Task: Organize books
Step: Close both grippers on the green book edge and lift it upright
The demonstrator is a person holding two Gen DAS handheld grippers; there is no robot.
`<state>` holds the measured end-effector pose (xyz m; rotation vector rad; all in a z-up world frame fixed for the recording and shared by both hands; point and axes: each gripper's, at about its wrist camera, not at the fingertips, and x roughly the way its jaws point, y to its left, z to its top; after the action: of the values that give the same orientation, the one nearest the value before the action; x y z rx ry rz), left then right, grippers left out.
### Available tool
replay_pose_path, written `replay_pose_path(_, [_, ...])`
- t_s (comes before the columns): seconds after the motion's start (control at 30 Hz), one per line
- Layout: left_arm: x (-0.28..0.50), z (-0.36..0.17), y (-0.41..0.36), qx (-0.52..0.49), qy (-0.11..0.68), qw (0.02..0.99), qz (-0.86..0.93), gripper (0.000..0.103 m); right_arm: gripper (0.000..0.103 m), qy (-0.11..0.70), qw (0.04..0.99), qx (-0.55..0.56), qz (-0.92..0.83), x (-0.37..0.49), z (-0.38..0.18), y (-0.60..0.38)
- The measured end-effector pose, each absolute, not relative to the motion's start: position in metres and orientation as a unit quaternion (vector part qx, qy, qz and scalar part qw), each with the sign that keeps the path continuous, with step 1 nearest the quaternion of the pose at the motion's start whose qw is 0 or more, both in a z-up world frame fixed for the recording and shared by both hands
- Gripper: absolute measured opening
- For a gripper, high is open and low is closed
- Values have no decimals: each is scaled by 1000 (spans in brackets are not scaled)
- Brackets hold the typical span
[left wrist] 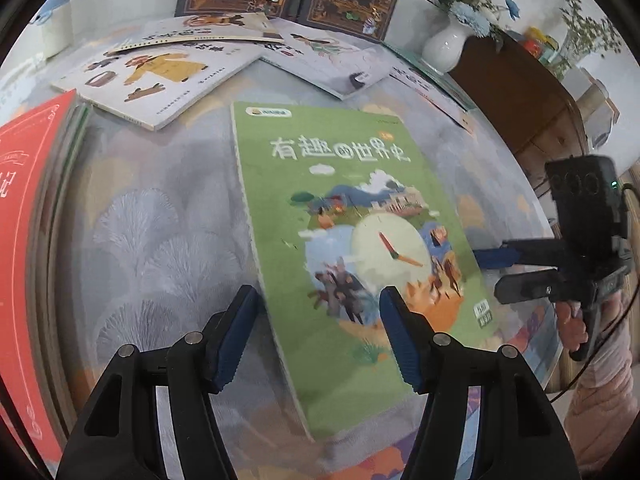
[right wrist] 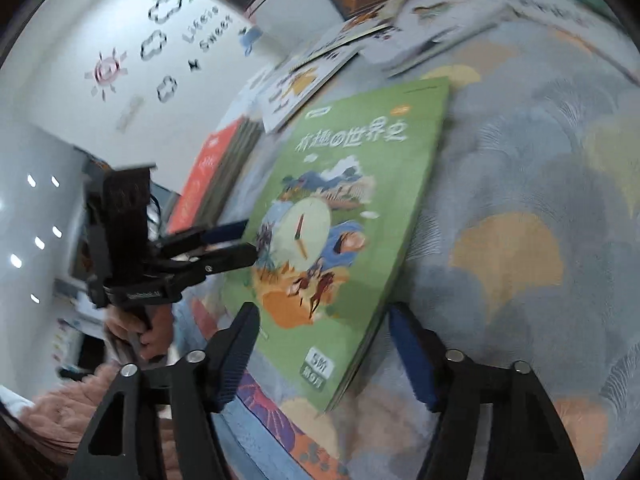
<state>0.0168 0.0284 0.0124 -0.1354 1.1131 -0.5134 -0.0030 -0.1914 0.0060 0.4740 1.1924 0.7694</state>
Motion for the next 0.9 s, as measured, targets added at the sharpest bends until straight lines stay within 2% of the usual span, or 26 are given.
replay_pose_path(0.2, [34,8,33,-93,512,820,-240,51,61,524,727,241,373,15,-3,-195])
replay_pose_path(0.37, [46,3,42,-144,495,823,-239,51,59,513,737,235,372,31,-3,-189])
replay_pose_path(0.43, [53,2,45,-168,492,821,-237,51,53,510,745,229,365,37,-3,-190])
replay_pose_path(0.53, [60,1,44,-175,491,820,-237,51,37,497,760,218,357,51,-6,-192])
replay_pose_path(0.6, [63,-1,46,-185,489,818,-240,48,23,483,768,227,353,54,-11,-198])
replay_pose_path(0.7, [70,-6,57,-221,491,807,-245,42,20,467,771,246,357,51,-16,-210])
replay_pose_path(0.9, [79,-15,68,-307,487,781,-243,42,20,462,777,238,355,49,-14,-208])
